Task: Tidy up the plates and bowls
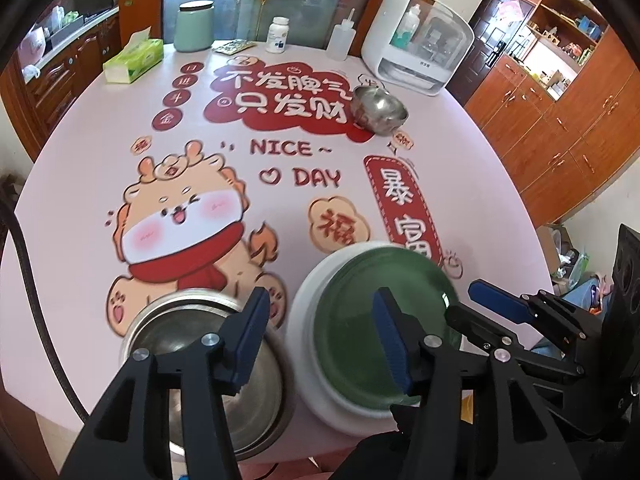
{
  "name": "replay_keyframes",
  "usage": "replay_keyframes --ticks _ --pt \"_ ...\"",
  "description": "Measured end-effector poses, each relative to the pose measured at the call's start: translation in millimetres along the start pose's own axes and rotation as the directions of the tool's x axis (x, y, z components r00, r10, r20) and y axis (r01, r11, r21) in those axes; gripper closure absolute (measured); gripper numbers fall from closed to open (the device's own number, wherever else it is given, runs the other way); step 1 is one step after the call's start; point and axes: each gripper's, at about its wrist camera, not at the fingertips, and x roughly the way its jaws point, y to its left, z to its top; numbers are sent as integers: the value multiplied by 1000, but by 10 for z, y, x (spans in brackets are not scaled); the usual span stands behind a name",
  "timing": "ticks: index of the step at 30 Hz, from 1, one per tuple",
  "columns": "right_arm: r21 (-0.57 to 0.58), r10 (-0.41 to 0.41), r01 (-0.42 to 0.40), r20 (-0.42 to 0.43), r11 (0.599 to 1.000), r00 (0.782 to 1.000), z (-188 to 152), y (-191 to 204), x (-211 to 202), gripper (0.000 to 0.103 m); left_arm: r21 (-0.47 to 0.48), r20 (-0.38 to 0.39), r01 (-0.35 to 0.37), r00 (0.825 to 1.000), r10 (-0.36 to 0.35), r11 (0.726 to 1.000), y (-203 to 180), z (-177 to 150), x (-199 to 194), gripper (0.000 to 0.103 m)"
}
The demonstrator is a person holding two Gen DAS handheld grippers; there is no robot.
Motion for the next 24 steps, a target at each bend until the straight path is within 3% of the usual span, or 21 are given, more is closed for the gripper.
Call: replay_keyframes --ticks 3,13,24 --pt "0 -9 9 15 1000 1000 49 -159 -20 57 -3 5 -2 1000 2 1000 -119 88 64 50" --pt "-11 -17 17 63 1000 998 252 -652 8 44 -43 28 -69 997 70 997 -420 432 318 47" --pt "120 -6 -9 125 993 992 713 -1334 156 41 -56 39 -147 988 149 988 -612 926 551 43"
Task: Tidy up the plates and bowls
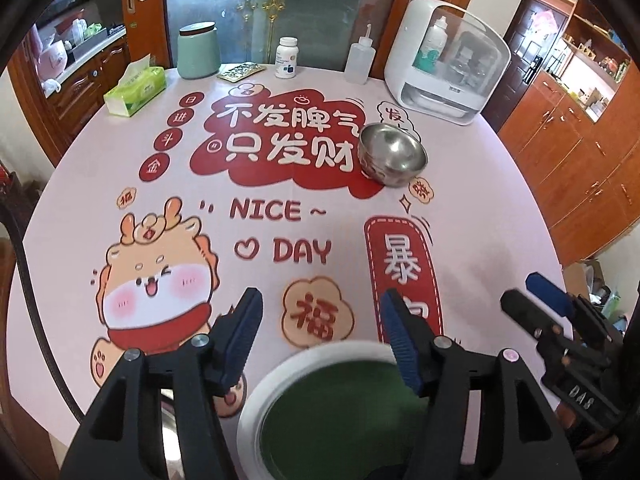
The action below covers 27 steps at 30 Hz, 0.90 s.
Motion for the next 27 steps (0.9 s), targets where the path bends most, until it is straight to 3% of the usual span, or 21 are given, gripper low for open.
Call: replay_keyframes --ticks 14,20,27 --pt "76 -9 6 43 997 999 741 -594 408 41 24 -16 -55 998 55 998 -358 808 462 42" --pt "114 -1 -5 53 994 999 1049 -819 673 41 12 12 -63 998 63 998 -450 1188 631 42" --pt "137 17 -21 23 990 1000 1198 -939 1014 40 1 16 -76 997 76 997 -484 1508 888 42"
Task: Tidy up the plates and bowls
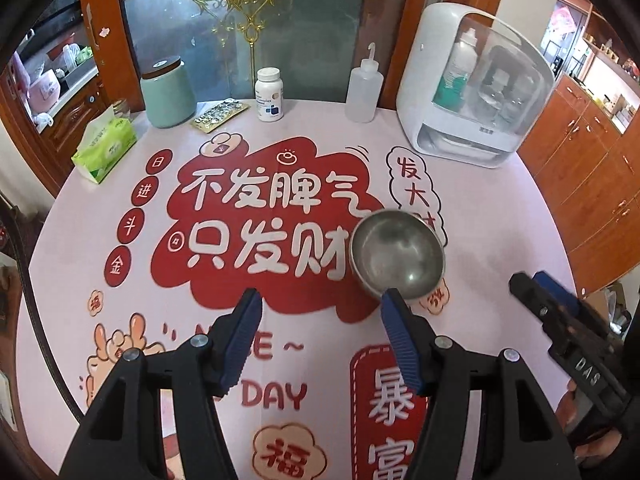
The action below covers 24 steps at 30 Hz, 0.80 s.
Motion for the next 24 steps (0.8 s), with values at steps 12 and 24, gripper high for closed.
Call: replay_keyframes --ticks 12,24 --pt "133 50 -42 -56 990 997 -155 -168 582 40 -54 -31 67 997 -69 996 -84 58 619 42" --pt "209 125 -102 -100 973 987 -293 -314 937 60 -105 -95 121 987 -131 987 -149 -2 1173 62"
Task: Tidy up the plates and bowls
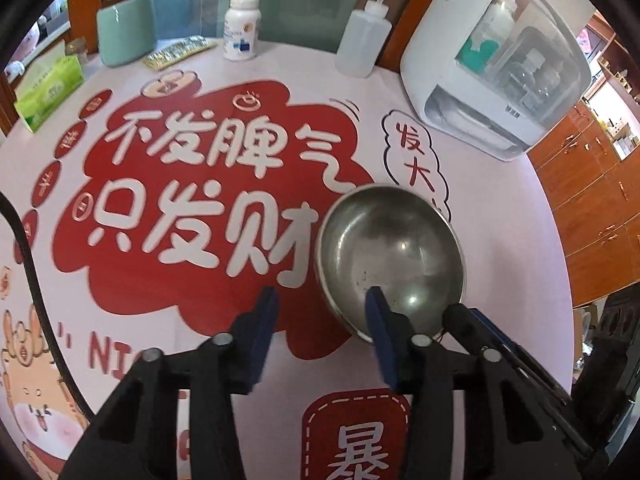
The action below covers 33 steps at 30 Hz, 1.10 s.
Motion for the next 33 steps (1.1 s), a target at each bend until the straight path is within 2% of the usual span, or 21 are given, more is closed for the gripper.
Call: replay_keyframes --ticks 7,12,16,23,33 --pt "-11 50 -50 -3 999 999 -21 15 55 74 4 -29 15 999 -15 1000 -25 -12 140 77" --pt "-7 47 -47 -15 999 999 -25 -10 52 84 11 -59 16 998 -15 1000 -44 -28 190 79" --pt "-5 44 -45 -30 999 999 -48 -55 48 90 15 -65 32 997 -31 999 -63 -65 200 86" --pt "-9 29 -30 -49 1000 998 -116 -62 -15 92 25 -69 26 997 -24 999 -91 -161 150 88" --pt "-26 20 -22 -67 999 998 -359 14 -282 94 57 -111 22 994 -16 998 -73 -492 -13 89"
